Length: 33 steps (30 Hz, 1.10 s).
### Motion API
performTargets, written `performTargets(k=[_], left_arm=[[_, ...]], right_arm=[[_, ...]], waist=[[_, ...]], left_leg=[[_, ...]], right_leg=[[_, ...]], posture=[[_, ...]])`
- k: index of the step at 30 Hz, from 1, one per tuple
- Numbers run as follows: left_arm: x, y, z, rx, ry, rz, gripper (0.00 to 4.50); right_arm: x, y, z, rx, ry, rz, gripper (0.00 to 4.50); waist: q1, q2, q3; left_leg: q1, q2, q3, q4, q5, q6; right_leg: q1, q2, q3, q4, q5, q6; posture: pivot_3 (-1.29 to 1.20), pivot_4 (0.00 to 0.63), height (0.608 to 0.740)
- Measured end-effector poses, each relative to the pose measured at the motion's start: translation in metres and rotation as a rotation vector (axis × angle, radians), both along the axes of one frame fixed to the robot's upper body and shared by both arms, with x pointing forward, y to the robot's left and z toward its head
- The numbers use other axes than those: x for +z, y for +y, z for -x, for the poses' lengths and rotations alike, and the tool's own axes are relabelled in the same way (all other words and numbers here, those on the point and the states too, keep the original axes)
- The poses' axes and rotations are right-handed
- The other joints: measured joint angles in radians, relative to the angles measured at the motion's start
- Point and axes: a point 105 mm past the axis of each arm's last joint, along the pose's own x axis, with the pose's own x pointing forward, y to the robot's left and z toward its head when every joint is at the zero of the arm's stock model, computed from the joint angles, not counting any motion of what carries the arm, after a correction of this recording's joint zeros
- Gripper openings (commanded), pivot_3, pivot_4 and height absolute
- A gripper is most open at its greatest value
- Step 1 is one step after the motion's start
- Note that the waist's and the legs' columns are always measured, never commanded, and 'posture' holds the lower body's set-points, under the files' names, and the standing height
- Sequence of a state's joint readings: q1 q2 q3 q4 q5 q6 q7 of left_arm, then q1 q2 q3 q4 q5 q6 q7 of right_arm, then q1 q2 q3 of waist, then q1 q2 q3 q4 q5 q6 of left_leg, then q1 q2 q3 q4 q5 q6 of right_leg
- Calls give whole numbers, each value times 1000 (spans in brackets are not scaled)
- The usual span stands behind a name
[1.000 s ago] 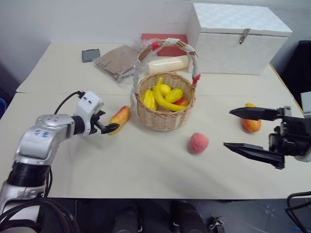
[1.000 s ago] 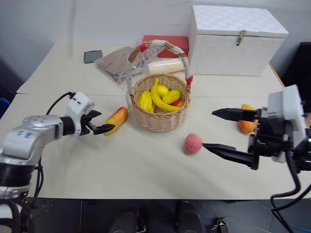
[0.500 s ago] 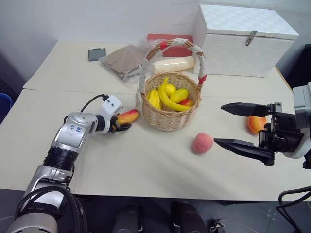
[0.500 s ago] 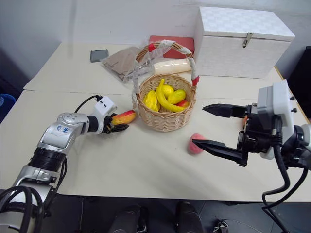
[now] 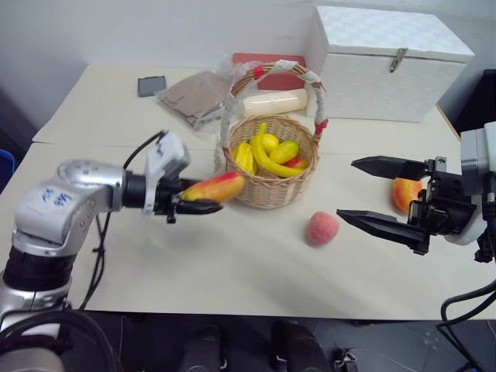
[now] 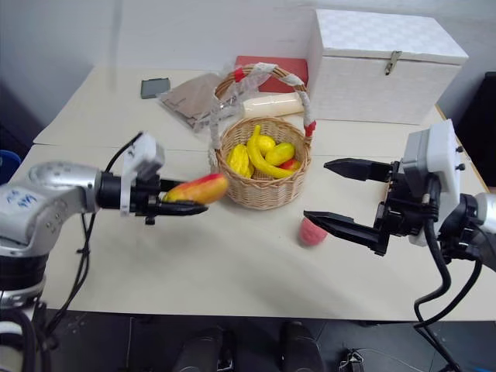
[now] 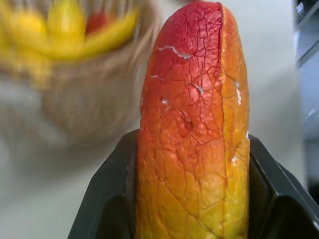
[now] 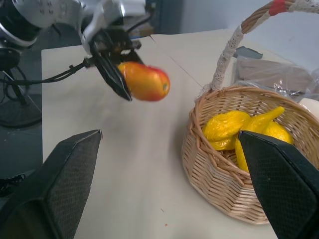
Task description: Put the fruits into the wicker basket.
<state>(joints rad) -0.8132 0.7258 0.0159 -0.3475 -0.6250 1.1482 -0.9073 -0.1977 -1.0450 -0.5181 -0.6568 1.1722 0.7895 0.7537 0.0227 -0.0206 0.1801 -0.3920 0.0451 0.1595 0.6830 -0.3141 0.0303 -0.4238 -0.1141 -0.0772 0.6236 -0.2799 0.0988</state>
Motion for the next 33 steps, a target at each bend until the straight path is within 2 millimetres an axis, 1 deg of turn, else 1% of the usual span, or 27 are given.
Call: performTargets(k=[1, 2, 3, 6, 8, 11, 13, 15, 16, 17, 19, 20, 22, 23, 26, 28, 30, 31, 33], left_arm=[[5, -9, -5, 24, 7, 28, 2006], [10, -19, -15, 75, 20, 58, 2006], [10, -28, -22, 112, 27, 61, 2006], [0, -53, -36, 165, 34, -1, 2006], [-7, -65, -46, 194, 1, -52, 2006], [-18, -69, -68, 278, -42, -111, 2006], [-22, -70, -81, 331, -47, -121, 2006], [-19, -73, -88, 353, -67, -121, 2006], [-18, -73, -90, 363, -75, -122, 2716], [-18, -72, -93, 375, -72, -123, 2924], [-21, -69, -97, 393, -60, -123, 3644], [-21, -69, -97, 394, -56, -119, 3805], [-18, -70, -96, 375, -47, -94, 4321], [-12, -72, -91, 341, -29, -52, 4433], [15, -79, -69, 205, -26, 79, 4433], [31, -76, -48, 87, -21, 135, 4433], [41, -58, -32, 19, -55, 147, 4433], [41, -52, -29, 11, -62, 147, 4433], [26, -24, -18, -24, -84, 97, 4433]], right_arm=[[-1, -1, 0, -6, 3, 0, 4500], [-2, -1, 0, -10, 7, 0, 4500], [-2, 0, 0, -8, 5, 1, 4500], [-2, -1, -3, -24, 2, 4, 4500], [-3, 0, -5, -29, 0, 9, 4500], [-3, 1, -7, -38, -3, 9, 4500], [-2, 1, -8, -48, -11, 11, 4500], [-3, 1, -9, -63, -13, 13, 4500], [-4, 0, -10, -73, -11, 15, 4500], [-5, -2, -12, -90, -8, 17, 4500], [-8, -4, -13, -108, 0, 19, 4500], [-9, -4, -13, -111, 5, 19, 4500], [-13, -5, -13, -118, 21, 14, 4500], [-17, -6, -13, -123, 33, 17, 4500], [-24, -11, -14, -145, 54, 35, 4500], [-28, -15, -13, -157, 67, 43, 4500], [-33, -24, -13, -188, 83, 54, 4500], [-35, -25, -13, -194, 89, 58, 4500], [-46, -34, -10, -210, 125, 73, 4500]], waist=[[1, 0, 0], [4, 0, 0], [3, -1, 0], [0, -1, 0], [-3, -1, 0], [-2, -1, 0], [1, -1, 1], [1, -1, 1], [1, -1, 1], [1, -1, 1], [1, -1, 1], [1, -1, 1], [1, -1, 1], [1, -1, 1], [1, -1, 1], [-2, -1, 1], [-6, -1, 1], [-6, -1, 1], [-10, -1, 0]], left_leg=[[1, 0, 0, 0, 0, 0], [1, -1, -2, 0, 0, 1], [1, -1, -2, 0, 1, 1], [1, 0, -1, 0, 0, 1], [1, 0, 0, 0, 0, 0], [1, 1, 0, -1, 1, -1], [0, 1, 0, 0, 1, -1], [-1, 1, 0, 0, 1, 0], [-1, 1, 0, 0, 1, 0], [-1, 1, 0, 0, 1, 0], [-2, 1, 0, 0, 1, 0], [-3, 1, 0, 0, 1, 0], [-4, 1, 0, 0, 1, 0], [-5, 1, 0, 0, 1, 0], [-7, 1, -1, 1, 1, 0], [-7, 1, -1, 1, 1, 0], [-5, 2, 0, 1, 2, -1], [-4, 2, 0, 1, 2, -2], [0, 2, 1, -1, 2, -2]], right_leg=[[1, 0, 0, 0, 0, 0], [3, 0, 0, -1, 0, 1], [3, 1, -1, -2, 1, 2], [3, 1, -1, -2, 1, 2], [2, 2, -1, -2, 1, 1], [0, 2, -1, -1, 0, 0], [-1, 1, -1, -1, 0, 0], [-1, 1, -1, -2, 0, 0], [-1, 1, -1, -2, 0, 0], [-1, 0, -1, -2, 0, 0], [-2, 0, -1, -2, 0, 0], [-2, 0, -2, -2, 0, 0], [-3, 1, -2, -1, 0, 0], [-4, 1, -2, -1, 0, 0], [-5, 1, -3, -1, 0, 1], [-5, 2, -3, -1, 0, 1], [-5, 2, -2, 0, 0, 0], [-4, 2, -2, 0, 0, 0], [-2, 2, -1, 1, -1, -1]], posture=[[0, 150, 740], [0, 150, 740], [0, 150, 740], [0, 150, 740], [0, 150, 740], [0, 150, 740], [0, 150, 740], [0, 150, 740], [0, 150, 740], [0, 150, 740], [0, 150, 740], [0, 150, 740], [0, 150, 740], [0, 150, 740], [0, 150, 740], [0, 150, 740], [0, 150, 740], [0, 150, 740], [0, 150, 740]])
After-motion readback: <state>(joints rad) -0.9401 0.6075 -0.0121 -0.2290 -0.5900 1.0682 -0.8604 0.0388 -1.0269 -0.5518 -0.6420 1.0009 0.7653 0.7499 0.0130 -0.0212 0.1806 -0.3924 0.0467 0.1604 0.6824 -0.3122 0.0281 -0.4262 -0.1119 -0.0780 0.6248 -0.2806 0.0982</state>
